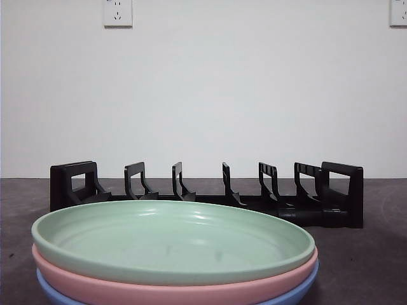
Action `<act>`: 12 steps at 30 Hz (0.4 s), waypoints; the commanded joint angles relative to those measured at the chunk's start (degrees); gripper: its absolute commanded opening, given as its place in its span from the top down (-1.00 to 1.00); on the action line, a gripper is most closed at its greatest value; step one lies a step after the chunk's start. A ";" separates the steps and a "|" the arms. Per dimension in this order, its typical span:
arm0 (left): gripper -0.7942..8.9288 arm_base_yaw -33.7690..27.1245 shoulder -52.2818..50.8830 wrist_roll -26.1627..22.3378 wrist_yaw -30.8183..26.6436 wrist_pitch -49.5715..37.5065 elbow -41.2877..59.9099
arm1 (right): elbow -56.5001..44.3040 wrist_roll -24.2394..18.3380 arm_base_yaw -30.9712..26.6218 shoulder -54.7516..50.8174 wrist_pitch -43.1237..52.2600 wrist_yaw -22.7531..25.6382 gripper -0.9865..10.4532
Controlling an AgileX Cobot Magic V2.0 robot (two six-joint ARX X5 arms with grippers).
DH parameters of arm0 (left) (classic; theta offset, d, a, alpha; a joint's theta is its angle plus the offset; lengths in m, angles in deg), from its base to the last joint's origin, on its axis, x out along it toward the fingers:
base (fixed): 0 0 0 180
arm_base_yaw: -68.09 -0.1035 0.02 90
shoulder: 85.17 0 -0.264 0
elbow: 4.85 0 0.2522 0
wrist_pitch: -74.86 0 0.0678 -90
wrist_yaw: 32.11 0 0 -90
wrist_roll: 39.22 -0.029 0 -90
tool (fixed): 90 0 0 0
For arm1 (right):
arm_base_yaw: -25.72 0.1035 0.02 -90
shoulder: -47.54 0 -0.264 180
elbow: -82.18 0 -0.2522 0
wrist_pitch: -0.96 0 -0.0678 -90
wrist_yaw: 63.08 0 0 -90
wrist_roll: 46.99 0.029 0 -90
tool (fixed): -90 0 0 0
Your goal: Place the plate
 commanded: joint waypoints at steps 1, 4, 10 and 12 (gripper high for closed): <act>0.82 0.00 0.00 0.04 0.07 0.33 1.05 | -0.22 0.59 0.09 0.07 0.92 0.00 0.79; 0.82 0.00 0.00 0.04 0.07 0.33 1.05 | -0.22 0.59 0.09 0.07 2.36 0.02 0.79; 0.82 0.00 0.00 0.04 0.07 0.33 1.05 | -0.22 0.59 0.09 0.07 3.13 0.02 0.79; 0.82 0.00 0.00 0.04 0.07 0.33 1.05 | -0.22 0.59 0.09 0.07 3.13 0.02 0.79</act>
